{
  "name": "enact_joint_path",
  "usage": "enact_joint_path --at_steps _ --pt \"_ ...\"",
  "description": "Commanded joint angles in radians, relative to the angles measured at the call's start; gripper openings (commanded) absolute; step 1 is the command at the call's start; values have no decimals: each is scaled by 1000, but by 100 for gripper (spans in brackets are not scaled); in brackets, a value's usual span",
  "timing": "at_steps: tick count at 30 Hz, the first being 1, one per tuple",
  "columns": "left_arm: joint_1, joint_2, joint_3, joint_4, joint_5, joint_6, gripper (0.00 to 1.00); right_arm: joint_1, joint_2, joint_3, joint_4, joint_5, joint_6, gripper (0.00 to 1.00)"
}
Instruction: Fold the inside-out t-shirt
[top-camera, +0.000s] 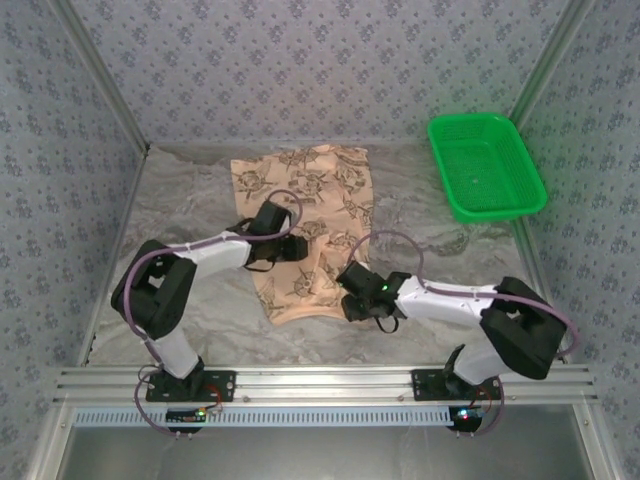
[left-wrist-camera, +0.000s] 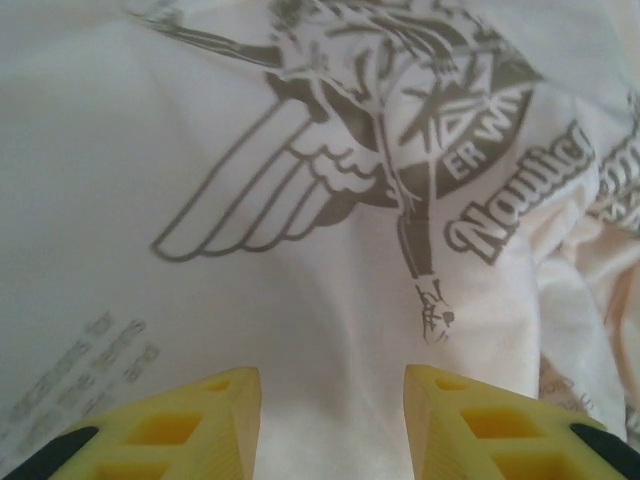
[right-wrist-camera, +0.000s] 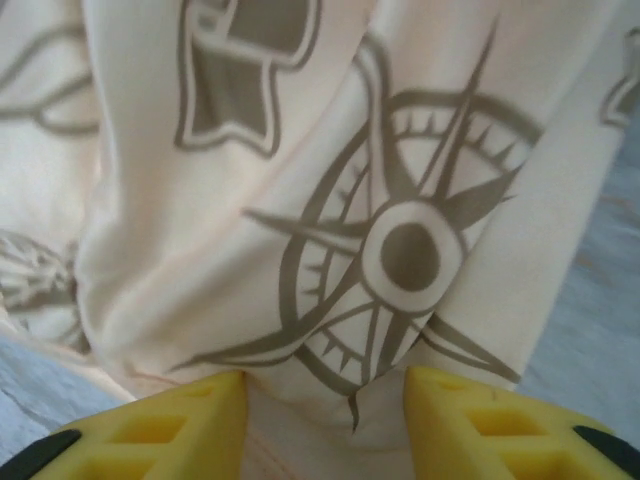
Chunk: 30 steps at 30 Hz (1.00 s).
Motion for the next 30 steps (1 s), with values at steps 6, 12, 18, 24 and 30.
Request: enact_joint_path --at_steps 6,12,18,24,30 --pt "-124 -173 -212 1 -2 -57 38 -121 44 277 -67 28 -142 50" --pt "-145 -359 -257 -30 -16 -73 43 -249 246 378 79 -171 -140 40" --pt "-107 -317 -164 58 16 -15 54 -243 379 425 100 -179 -144 43" --pt "-76 -67 -10 136 105 62 63 -276 409 399 167 -196 -153 19" --pt "-72 120 138 56 77 134 64 -277 243 268 210 -365 -188 0"
